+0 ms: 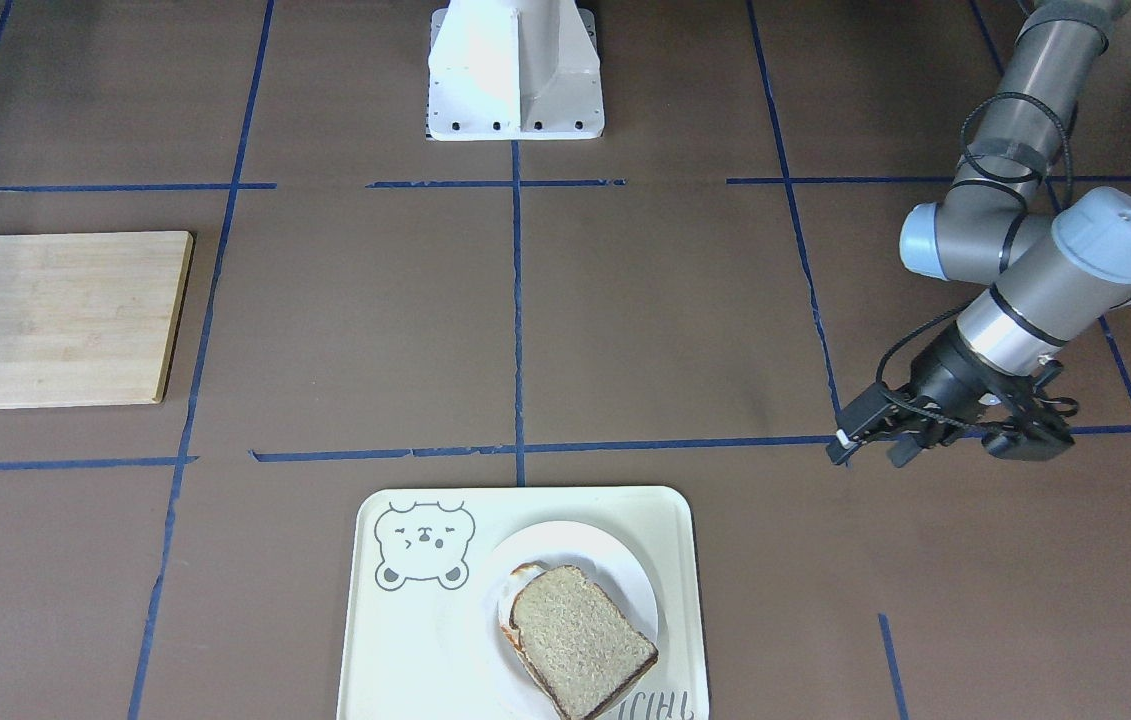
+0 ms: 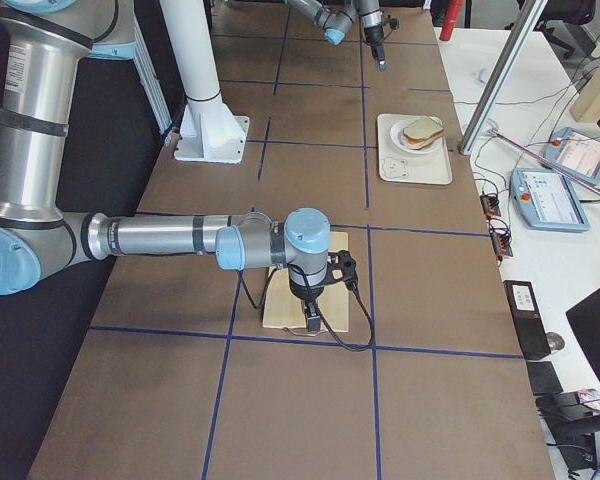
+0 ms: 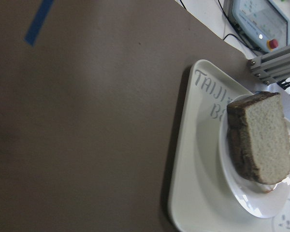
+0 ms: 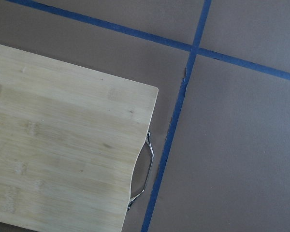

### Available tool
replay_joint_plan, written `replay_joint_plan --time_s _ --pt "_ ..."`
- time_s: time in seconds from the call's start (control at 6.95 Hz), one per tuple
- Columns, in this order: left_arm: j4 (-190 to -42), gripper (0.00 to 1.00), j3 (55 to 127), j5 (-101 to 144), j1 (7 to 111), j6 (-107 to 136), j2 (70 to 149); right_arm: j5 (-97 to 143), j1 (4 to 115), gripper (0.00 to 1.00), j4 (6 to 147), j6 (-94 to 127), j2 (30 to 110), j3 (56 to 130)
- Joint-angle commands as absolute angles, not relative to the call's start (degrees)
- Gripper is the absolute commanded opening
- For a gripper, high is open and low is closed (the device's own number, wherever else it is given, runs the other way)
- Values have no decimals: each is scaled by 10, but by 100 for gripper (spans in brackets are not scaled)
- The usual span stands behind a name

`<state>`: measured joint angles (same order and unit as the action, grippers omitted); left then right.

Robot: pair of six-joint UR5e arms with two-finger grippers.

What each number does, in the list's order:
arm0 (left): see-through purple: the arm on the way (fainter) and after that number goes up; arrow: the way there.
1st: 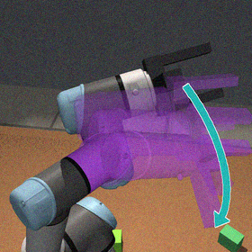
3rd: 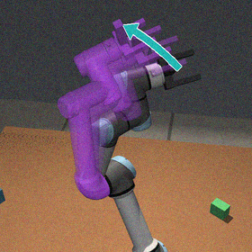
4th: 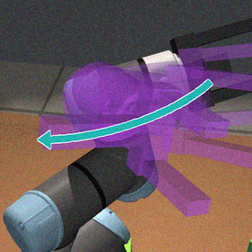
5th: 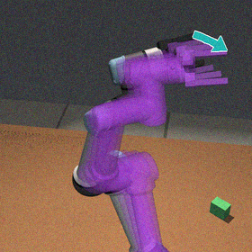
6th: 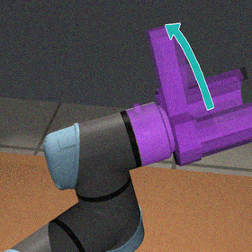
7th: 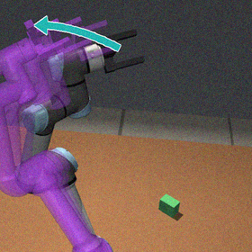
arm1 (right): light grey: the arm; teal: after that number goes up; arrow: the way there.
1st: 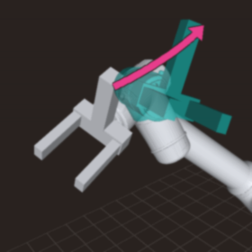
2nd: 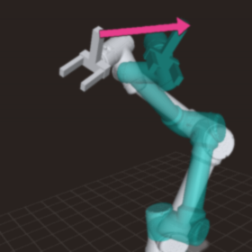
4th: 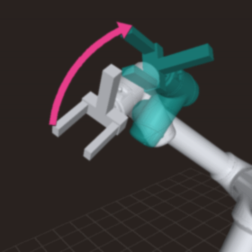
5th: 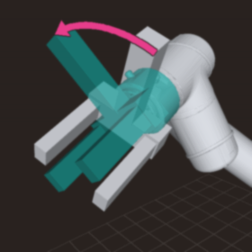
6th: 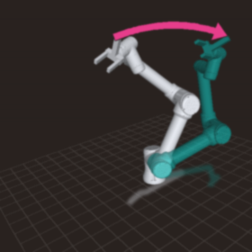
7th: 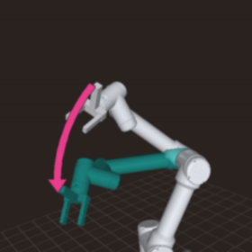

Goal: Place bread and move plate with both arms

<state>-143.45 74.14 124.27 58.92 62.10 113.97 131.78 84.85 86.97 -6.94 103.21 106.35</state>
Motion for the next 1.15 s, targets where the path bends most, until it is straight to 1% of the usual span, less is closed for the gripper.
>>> replay_joint_plan --time_s 0.0,0.29,0.43,0.58,0.72,1.01 --pt "-1287 100 746 1252 668 281 1108 1318 849 100 870 -69 1032 1063" --pt "-1094 100 772 1246 747 3 1101 1317 849 100 869 -69 1032 1063" --pt "-976 100 800 1247 794 -100 1080 1317 849 100 869 -69 1032 1063" --pt "-883 100 835 1252 821 -148 1059 1317 849 100 869 -70 1033 1063" --pt "-827 100 867 1281 872 -149 1020 1317 849 100 869 -71 1033 1063" --pt "-831 100 913 1342 895 -149 908 1319 849 100 870 -70 1035 1063"
